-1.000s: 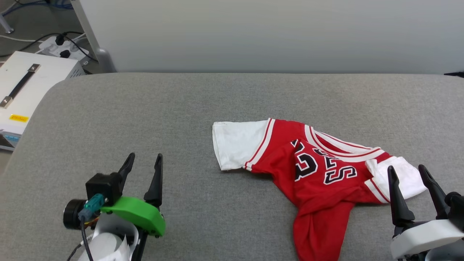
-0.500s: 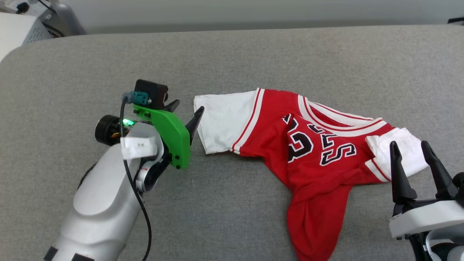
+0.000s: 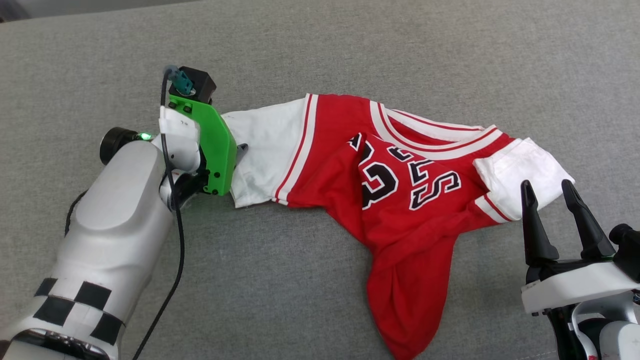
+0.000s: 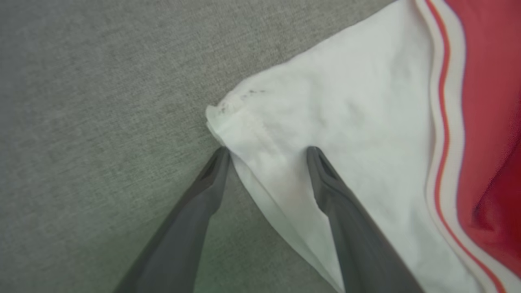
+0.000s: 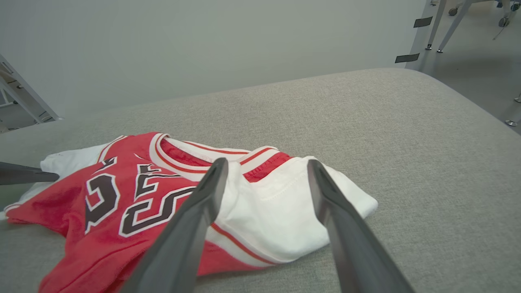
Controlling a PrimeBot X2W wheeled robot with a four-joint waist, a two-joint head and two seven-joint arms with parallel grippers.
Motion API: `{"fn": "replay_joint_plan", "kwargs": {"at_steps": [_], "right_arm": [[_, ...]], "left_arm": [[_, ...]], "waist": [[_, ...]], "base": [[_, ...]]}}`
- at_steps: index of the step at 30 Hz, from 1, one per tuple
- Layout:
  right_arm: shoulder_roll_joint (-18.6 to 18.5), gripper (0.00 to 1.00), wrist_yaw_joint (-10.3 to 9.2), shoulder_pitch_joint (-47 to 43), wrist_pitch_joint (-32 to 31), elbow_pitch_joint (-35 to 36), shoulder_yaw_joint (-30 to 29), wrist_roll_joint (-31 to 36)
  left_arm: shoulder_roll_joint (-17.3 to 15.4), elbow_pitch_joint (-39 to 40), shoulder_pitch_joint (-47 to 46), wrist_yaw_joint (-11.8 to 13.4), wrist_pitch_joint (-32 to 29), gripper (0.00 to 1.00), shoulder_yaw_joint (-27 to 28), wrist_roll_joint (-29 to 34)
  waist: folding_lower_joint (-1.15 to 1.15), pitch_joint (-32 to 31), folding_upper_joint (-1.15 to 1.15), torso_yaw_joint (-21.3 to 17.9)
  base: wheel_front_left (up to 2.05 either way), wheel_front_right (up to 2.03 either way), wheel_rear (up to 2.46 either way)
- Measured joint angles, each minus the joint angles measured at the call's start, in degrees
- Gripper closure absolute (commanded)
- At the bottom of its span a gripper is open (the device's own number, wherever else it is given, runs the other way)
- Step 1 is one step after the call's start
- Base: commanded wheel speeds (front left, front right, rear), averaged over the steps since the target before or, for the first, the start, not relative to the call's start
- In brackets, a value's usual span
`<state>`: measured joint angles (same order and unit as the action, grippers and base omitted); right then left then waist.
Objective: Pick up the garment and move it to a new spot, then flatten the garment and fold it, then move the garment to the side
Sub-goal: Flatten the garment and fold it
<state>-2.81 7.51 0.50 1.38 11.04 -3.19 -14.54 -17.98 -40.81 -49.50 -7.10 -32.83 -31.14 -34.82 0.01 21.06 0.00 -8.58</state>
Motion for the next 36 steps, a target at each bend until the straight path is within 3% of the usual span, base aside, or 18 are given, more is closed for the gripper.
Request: {"fn": "replay_joint_plan", "kwargs": {"at_steps": [5,6,7,8,13,18,22,29,36], "right_arm": [[-0.01,0.0,0.0,0.31,0.66,-1.12,0.29,-1.31],[0.0,0.0,0.0,0.34,0.67,-1.29,0.35,-1.46],[-0.01,0.0,0.0,0.38,0.74,-1.49,0.43,-1.65],[-0.01,0.0,0.0,0.48,0.75,-1.65,0.48,-1.88],[0.01,0.0,0.0,0.76,0.64,-2.14,-0.22,-2.32],[0.02,0.0,0.0,0.74,-0.68,-3.22,-2.35,-2.34],[-0.02,0.0,0.0,0.71,-2.3,-4.16,-5.06,-2.19],[-0.35,0.0,0.0,0.9,-8.21,-7.66,-8.95,-1.89],[-8.01,0.0,0.0,7.98,-19.31,-19.17,-10.42,-6.26]], "left_arm": [[-0.37,-2.86,-4.36,-0.2,-7.4,0.0,-3.53,-1.54],[-0.51,-2.94,-4.74,-0.19,-8.21,0.22,-4.09,-2.14],[-0.78,-2.93,-5.02,-0.15,-8.65,0.7,-4.61,-2.93],[-1.11,-2.87,-5.03,-0.14,-8.48,1.0,-4.92,-3.63],[-1.59,-2.97,-3.99,-0.2,-2.76,1.0,-6.26,-4.6],[-2.05,-2.46,0.56,0.1,7.65,1.0,-5.47,-4.58],[-3.3,0.93,5.95,1.82,13.63,1.0,-4.2,-4.6],[-6.99,10.47,15.81,5.53,17.62,1.0,-2.25,-6.22],[-8.77,22.64,22.55,9.76,17.77,1.0,-1.78,-6.64]], "waist": [[-0.01,1.34,0.0,-1.78],[0.0,1.44,0.0,-1.98],[-0.01,1.54,0.0,-2.17],[0.0,1.6,0.0,-2.31],[0.0,0.97,0.0,-2.13],[0.0,-1.23,0.0,-0.98],[0.0,-3.38,0.0,0.53],[0.0,-6.99,0.0,3.83],[0.0,-9.2,0.0,7.71]], "base": [[0.0,0.0,0.0],[0.0,0.0,0.0],[0.0,0.0,0.0],[0.0,0.0,0.0],[0.0,0.0,0.0],[0.0,0.0,0.0],[0.0,0.0,0.0],[0.0,0.0,0.0],[0.0,0.0,0.0]]}}
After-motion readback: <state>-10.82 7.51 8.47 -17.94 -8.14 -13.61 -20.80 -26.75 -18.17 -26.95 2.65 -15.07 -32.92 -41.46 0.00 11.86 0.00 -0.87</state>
